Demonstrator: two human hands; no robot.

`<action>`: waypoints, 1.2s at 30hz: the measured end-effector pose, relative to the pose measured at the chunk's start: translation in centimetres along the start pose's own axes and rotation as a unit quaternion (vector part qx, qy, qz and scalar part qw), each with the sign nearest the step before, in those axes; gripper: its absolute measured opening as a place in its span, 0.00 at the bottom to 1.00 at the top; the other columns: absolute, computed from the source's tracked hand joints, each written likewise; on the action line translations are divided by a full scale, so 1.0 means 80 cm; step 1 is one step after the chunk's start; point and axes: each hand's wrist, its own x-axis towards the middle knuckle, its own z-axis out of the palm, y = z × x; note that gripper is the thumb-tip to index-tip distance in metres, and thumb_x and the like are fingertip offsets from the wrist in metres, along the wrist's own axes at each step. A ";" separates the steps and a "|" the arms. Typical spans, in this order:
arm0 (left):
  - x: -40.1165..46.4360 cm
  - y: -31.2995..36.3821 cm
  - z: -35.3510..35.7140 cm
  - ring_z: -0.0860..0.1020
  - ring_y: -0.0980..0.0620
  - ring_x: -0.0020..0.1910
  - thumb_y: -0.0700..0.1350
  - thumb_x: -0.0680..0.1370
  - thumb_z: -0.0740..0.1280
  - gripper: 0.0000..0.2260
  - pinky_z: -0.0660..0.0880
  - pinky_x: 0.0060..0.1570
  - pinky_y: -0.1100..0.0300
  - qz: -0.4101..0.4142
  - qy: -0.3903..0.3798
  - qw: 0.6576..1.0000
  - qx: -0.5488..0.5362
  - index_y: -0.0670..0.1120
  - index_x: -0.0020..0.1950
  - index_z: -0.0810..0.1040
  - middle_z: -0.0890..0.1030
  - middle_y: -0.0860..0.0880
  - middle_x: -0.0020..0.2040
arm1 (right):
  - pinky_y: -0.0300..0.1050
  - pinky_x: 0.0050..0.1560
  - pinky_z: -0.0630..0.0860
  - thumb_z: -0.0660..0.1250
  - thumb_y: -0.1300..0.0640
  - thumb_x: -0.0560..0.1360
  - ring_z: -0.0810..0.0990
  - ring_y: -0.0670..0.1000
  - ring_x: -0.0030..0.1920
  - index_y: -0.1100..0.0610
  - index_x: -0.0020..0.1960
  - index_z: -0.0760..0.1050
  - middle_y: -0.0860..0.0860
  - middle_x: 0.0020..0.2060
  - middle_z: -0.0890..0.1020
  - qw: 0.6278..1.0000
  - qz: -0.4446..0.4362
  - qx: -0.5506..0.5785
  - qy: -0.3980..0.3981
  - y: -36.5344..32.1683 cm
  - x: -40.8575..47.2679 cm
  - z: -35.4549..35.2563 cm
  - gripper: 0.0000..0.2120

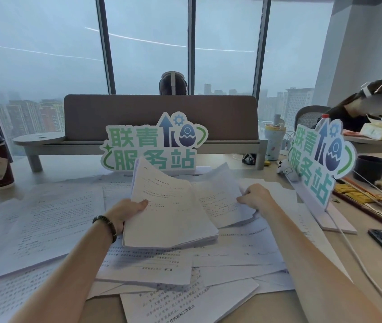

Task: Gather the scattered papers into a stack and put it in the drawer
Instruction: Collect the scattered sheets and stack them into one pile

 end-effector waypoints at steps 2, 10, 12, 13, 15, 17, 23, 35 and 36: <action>-0.001 0.001 -0.001 0.81 0.37 0.52 0.44 0.81 0.66 0.16 0.78 0.51 0.44 0.001 -0.001 1.000 -0.002 0.35 0.64 0.76 0.81 0.35 0.58 | 0.43 0.44 0.69 0.71 0.57 0.76 0.74 0.55 0.48 0.61 0.48 0.76 0.55 0.45 0.77 0.998 0.010 0.062 0.031 0.004 0.007 -0.001 0.07; 0.001 0.002 -0.004 0.81 0.37 0.51 0.43 0.81 0.67 0.15 0.77 0.55 0.43 0.007 -0.004 1.000 -0.015 0.35 0.64 0.76 0.82 0.35 0.57 | 0.49 0.62 0.71 0.72 0.57 0.76 0.73 0.59 0.66 0.62 0.69 0.71 0.59 0.67 0.75 0.987 0.055 0.143 0.048 0.013 0.018 -0.006 0.24; 0.002 0.000 -0.003 0.81 0.37 0.51 0.43 0.80 0.67 0.15 0.77 0.54 0.43 0.007 -0.005 1.000 -0.014 0.35 0.64 0.76 0.82 0.35 0.57 | 0.46 0.55 0.70 0.70 0.49 0.77 0.75 0.60 0.65 0.66 0.70 0.70 0.60 0.66 0.75 0.998 0.053 0.040 -0.015 0.012 0.013 -0.013 0.29; 0.002 -0.001 -0.004 0.81 0.37 0.51 0.43 0.80 0.67 0.16 0.77 0.54 0.43 0.007 -0.005 1.000 -0.015 0.35 0.64 0.76 0.82 0.35 0.57 | 0.44 0.53 0.69 0.69 0.46 0.77 0.75 0.60 0.64 0.66 0.69 0.71 0.60 0.66 0.76 0.998 0.045 0.015 -0.039 0.012 0.011 -0.014 0.29; 0.002 -0.002 -0.004 0.81 0.37 0.52 0.43 0.80 0.67 0.16 0.78 0.52 0.44 0.006 -0.008 1.000 -0.018 0.35 0.64 0.75 0.82 0.35 0.57 | 0.42 0.53 0.67 0.69 0.45 0.78 0.74 0.59 0.65 0.66 0.71 0.69 0.59 0.68 0.74 0.997 0.023 0.014 -0.069 0.012 0.008 -0.015 0.31; 0.003 -0.003 -0.004 0.81 0.37 0.52 0.43 0.80 0.67 0.16 0.79 0.51 0.44 0.005 -0.008 1.000 -0.022 0.35 0.64 0.75 0.82 0.35 0.57 | 0.43 0.56 0.68 0.70 0.46 0.77 0.73 0.59 0.67 0.65 0.74 0.65 0.59 0.70 0.72 0.996 0.009 0.047 -0.079 0.009 0.005 -0.020 0.34; 0.000 -0.002 -0.002 0.81 0.38 0.51 0.43 0.80 0.68 0.15 0.79 0.44 0.47 -0.009 -0.015 0.999 -0.037 0.36 0.64 0.76 0.82 0.36 0.57 | 0.59 0.57 0.80 0.76 0.56 0.72 0.84 0.61 0.50 0.65 0.65 0.76 0.60 0.51 0.85 0.956 0.023 0.260 -0.134 0.000 0.009 -0.030 0.25; -0.010 0.003 0.000 0.80 0.37 0.52 0.42 0.81 0.66 0.14 0.77 0.53 0.44 -0.004 -0.006 1.000 -0.008 0.35 0.64 0.75 0.81 0.36 0.57 | 0.58 0.59 0.79 0.70 0.59 0.77 0.84 0.62 0.51 0.64 0.56 0.80 0.62 0.52 0.84 0.927 -0.095 0.332 -0.144 -0.085 -0.016 -0.079 0.11; -0.011 0.004 0.000 0.80 0.37 0.51 0.42 0.81 0.66 0.14 0.77 0.52 0.45 -0.004 -0.009 1.000 -0.014 0.35 0.64 0.75 0.81 0.36 0.57 | 0.59 0.60 0.78 0.70 0.59 0.77 0.84 0.62 0.52 0.64 0.57 0.80 0.62 0.53 0.84 0.923 -0.111 0.340 -0.146 -0.093 -0.019 -0.085 0.11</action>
